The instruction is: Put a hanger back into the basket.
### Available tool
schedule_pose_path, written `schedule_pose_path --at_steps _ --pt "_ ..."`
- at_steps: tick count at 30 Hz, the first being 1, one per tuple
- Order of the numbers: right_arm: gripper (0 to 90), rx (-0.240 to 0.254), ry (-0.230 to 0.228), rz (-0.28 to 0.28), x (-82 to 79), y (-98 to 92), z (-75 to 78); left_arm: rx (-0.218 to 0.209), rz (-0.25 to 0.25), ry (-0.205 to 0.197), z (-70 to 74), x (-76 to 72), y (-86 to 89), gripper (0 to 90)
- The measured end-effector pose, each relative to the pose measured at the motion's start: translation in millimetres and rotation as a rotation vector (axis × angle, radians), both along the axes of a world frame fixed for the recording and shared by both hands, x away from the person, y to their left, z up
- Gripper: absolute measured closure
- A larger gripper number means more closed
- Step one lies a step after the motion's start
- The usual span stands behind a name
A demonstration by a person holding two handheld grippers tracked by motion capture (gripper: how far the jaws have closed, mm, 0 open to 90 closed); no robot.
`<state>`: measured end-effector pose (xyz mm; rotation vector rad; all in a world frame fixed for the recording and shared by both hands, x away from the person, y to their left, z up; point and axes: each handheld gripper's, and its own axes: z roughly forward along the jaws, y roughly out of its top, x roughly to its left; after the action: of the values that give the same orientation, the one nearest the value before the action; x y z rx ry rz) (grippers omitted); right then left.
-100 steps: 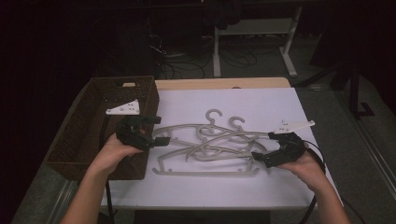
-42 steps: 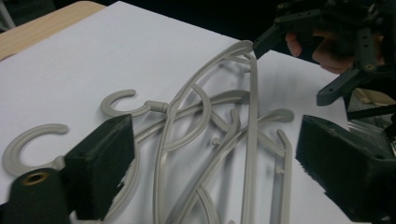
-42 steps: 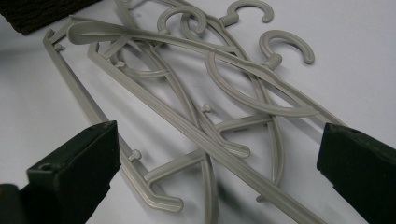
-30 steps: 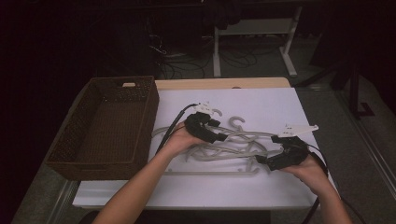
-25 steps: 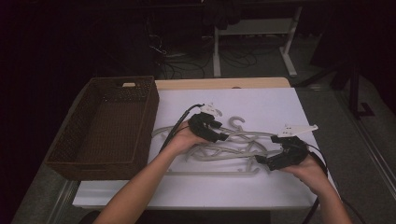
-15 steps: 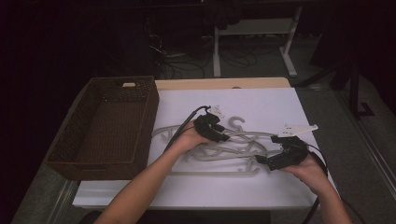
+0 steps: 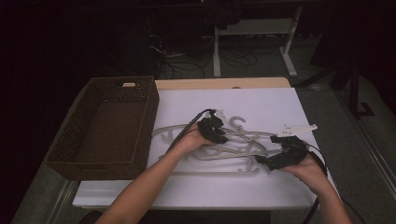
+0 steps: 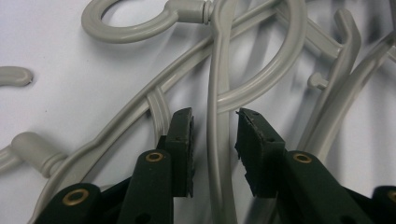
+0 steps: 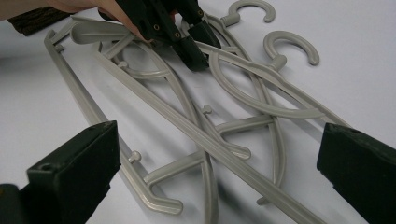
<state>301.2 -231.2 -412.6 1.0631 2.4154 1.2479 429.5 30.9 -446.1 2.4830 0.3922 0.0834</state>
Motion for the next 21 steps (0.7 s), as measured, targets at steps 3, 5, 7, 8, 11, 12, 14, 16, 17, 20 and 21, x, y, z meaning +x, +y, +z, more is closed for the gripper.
schedule_pose_path --at_steps 3,5,7,8,11,12,14,16,17,20,21 --pt "0.0 -0.002 0.001 0.001 -0.2 0.1 -0.1 0.008 -0.005 -0.002 -0.5 -0.1 -2.2 68.8" --pt "0.0 -0.003 0.002 0.001 -0.4 0.1 -0.1 0.016 -0.011 -0.007 -1.0 -0.3 -3.2 71.9" --pt "0.0 -0.003 0.000 0.001 -0.3 0.1 -0.1 0.015 -0.013 -0.016 -1.4 -1.1 -4.3 75.8" --pt "0.0 -0.003 0.000 0.001 -0.4 0.1 0.0 0.020 -0.014 -0.019 -1.3 -1.4 -4.6 77.6" --pt "0.0 -0.005 0.000 0.002 -0.6 0.0 0.0 0.022 -0.020 -0.023 -1.2 -1.5 -4.7 80.3" --pt "0.0 -0.004 -0.001 0.002 -0.6 0.0 0.0 0.021 -0.020 -0.022 -1.2 -1.4 -4.6 80.6" --pt "0.0 -0.004 -0.002 0.002 -0.5 0.0 0.1 0.023 -0.023 -0.021 -0.4 -1.5 -3.9 81.0" --pt "0.0 -0.004 -0.002 0.002 -0.5 0.0 0.1 0.021 -0.023 -0.015 0.8 -2.0 -3.4 81.3" --pt "0.0 -0.004 -0.001 0.002 -0.5 -0.1 0.0 0.019 -0.022 -0.014 1.3 -2.2 -3.2 81.4" --pt "0.0 -0.003 -0.001 0.001 -0.5 -0.2 0.1 0.021 -0.015 -0.012 4.2 -2.9 -2.3 81.6" --pt "0.0 -0.003 -0.002 0.001 -0.6 -0.3 0.2 0.021 -0.010 -0.015 5.5 -3.3 -2.1 81.7"
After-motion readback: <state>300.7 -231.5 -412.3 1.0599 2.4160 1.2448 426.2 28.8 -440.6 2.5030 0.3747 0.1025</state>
